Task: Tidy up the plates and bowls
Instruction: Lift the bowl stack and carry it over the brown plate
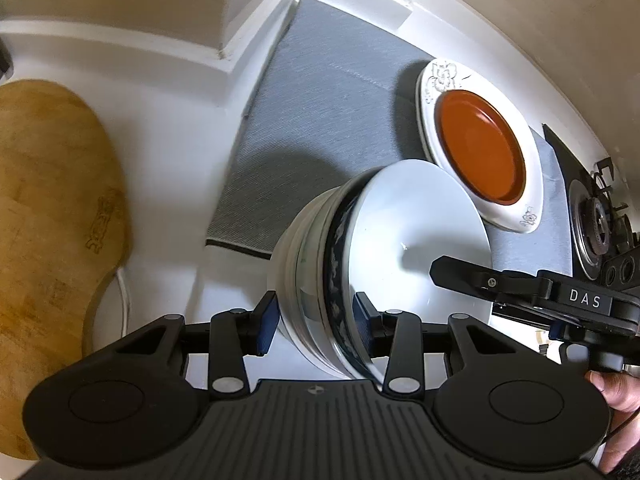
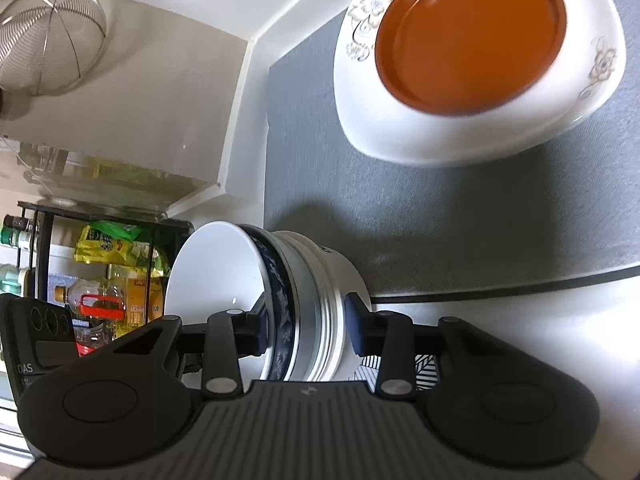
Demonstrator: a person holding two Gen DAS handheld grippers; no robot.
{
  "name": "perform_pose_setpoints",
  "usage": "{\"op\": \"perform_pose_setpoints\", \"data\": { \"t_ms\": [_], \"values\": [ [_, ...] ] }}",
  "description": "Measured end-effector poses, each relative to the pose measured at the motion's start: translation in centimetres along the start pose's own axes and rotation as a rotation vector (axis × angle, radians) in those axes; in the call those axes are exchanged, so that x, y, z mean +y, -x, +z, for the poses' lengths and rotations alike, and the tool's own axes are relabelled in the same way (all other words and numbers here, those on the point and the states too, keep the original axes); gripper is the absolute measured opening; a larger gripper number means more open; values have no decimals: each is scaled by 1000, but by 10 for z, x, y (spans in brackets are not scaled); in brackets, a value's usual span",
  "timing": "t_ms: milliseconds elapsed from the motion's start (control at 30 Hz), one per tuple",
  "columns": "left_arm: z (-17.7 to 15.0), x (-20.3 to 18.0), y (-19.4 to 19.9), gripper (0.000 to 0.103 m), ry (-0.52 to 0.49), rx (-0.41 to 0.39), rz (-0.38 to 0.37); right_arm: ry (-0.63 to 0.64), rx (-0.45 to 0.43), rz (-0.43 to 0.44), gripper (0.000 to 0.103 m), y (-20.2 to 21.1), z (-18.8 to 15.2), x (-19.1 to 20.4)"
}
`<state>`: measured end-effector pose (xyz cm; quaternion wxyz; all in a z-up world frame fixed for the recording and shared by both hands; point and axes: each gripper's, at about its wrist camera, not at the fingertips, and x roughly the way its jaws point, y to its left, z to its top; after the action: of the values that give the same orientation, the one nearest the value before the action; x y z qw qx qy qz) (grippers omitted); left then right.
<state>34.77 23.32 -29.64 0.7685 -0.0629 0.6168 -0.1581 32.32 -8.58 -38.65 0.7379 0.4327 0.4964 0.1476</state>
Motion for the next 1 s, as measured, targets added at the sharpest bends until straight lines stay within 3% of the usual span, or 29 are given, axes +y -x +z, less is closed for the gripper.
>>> {"op": "perform_pose_setpoints", "data": {
  "t_ms": [533, 800, 1000],
  "values": [
    [31, -49, 4, 43, -71, -35, -43, 27, -114, -29, 42, 48, 37, 2],
    [74, -97, -2, 43, -123, -63, -90, 49, -216, -66, 41, 89, 81, -1],
    [110, -125, -28, 43, -134, -60, -135, 50, -268, -106, 41, 105, 121, -18]
  ]
}}
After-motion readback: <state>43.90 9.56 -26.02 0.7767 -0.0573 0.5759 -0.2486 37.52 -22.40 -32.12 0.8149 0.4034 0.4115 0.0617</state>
